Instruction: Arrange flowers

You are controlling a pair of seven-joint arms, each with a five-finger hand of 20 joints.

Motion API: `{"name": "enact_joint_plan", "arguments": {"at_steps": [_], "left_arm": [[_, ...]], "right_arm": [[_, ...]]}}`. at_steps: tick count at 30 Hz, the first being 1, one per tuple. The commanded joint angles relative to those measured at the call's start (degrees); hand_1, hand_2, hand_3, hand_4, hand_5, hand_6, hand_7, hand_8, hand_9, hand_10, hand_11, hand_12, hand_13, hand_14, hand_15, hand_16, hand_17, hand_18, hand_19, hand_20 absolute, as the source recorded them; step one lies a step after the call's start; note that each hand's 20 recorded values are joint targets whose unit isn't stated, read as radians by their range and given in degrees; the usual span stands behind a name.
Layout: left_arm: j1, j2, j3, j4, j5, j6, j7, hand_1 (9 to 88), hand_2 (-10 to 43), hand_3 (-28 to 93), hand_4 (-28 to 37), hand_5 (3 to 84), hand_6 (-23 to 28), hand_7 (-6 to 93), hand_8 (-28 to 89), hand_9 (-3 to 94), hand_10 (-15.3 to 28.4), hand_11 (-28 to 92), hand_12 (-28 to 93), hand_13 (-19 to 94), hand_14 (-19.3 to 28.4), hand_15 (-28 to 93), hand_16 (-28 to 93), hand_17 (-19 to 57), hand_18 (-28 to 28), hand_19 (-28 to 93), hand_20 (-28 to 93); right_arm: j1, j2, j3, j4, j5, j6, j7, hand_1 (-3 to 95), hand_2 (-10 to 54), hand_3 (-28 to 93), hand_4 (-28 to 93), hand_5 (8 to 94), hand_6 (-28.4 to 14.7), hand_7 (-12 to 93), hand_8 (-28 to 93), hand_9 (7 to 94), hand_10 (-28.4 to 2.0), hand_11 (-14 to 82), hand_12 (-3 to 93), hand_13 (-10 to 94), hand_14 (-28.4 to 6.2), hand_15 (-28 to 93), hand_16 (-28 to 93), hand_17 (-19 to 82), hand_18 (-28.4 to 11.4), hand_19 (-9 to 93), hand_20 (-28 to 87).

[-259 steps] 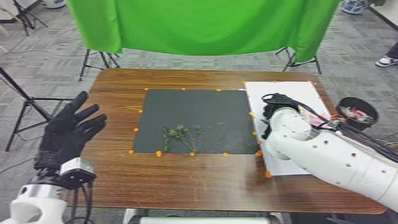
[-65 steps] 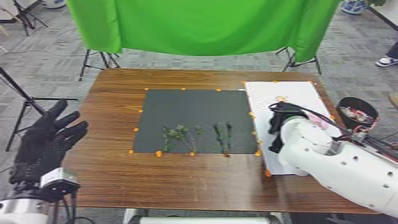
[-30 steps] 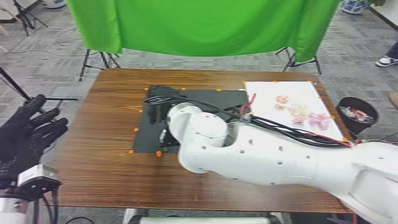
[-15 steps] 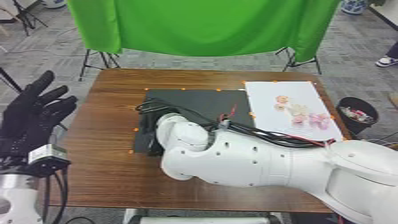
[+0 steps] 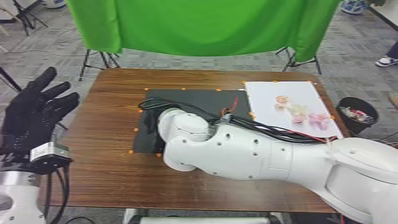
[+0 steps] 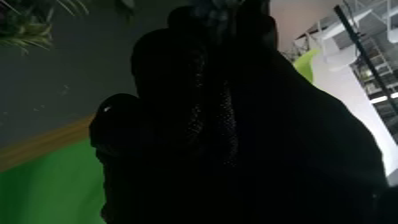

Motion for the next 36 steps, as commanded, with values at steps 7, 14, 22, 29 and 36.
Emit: {"name": "enact_joint_plan", "arguments": {"at_steps": [7,14,22,29,36], "left_arm": [[3.12,3.48,-0.62,-0.49,-3.0,1.84,4.2,28.5,7.8,61,-21.1,33.3,8.2,6.8,-7,27.1,18.9,23,11,19,27.8,55,-13,-6.4,28.4,59,-6],[4.2,2.8,-1.39,-0.74,-3.17,1.95,4.72,28.6,7.8,61,-20.9,33.2,8.2,6.6,-7,27.1,18.7,22,11,19,27.7,54,-12,-6.4,28.4,59,-6],[3.79,2.73,-1.14,-0.68,-3.12,1.65,3.73,28.7,7.8,61,-21.1,33.1,8.2,6.5,-7,27.1,18.8,22,11,19,27.6,54,-12,-6.4,28.4,59,-6],[3.61,2.56,-1.24,-0.66,-2.87,1.23,3.33,28.7,7.9,61,-20.9,33.1,8.2,6.4,-7,27.1,18.7,22,11,19,27.6,54,-12,-6.5,28.4,59,-5],[3.98,1.59,-1.52,-0.84,-2.33,1.06,2.41,28.8,7.9,61,-20.9,33.1,8.2,6.4,-7,27.1,18.7,22,11,19,27.6,54,-12,-6.5,28.4,59,-5]], "right_arm": [[-0.81,-1.06,3.21,0.53,1.01,-5.86,0.6,56.5,-9.5,71,-28,68.9,-1.9,30,3,87.0,-8.6,8.3,32.0,77,-3.5,57,23,48,-13.6,93,22],[-1.07,-1.15,4.23,0.57,0.91,-8.12,1.64,52.8,-9.5,70,-28,67.0,-3.0,28,3,83.9,-10.0,14.6,27.2,77,-6.0,58,19,47,-14.9,93,20],[-1.82,-1.0,5.55,0.46,1.18,-8.73,2.76,44.7,-9.5,74,-26,64.8,-3.3,23,-3,79.7,-13.3,24.3,17.9,77,-7.7,58,15,47,-15.6,93,18],[-1.39,-0.98,5.3,0.18,0.48,-9.92,4.21,39.1,-9.5,74,-24,62.2,-4.1,21,-12,78.8,-14.7,24.8,16.7,77,-8.8,57,15,48,-16.4,93,17],[-2.01,-1.13,6.11,-0.12,-0.49,-12.5,5.81,36.1,-9.5,72,-23,59.5,-5.1,18,-11,78.1,-15.7,24.0,16.5,77,-9.9,57,15,49,-16.9,93,16]]}}
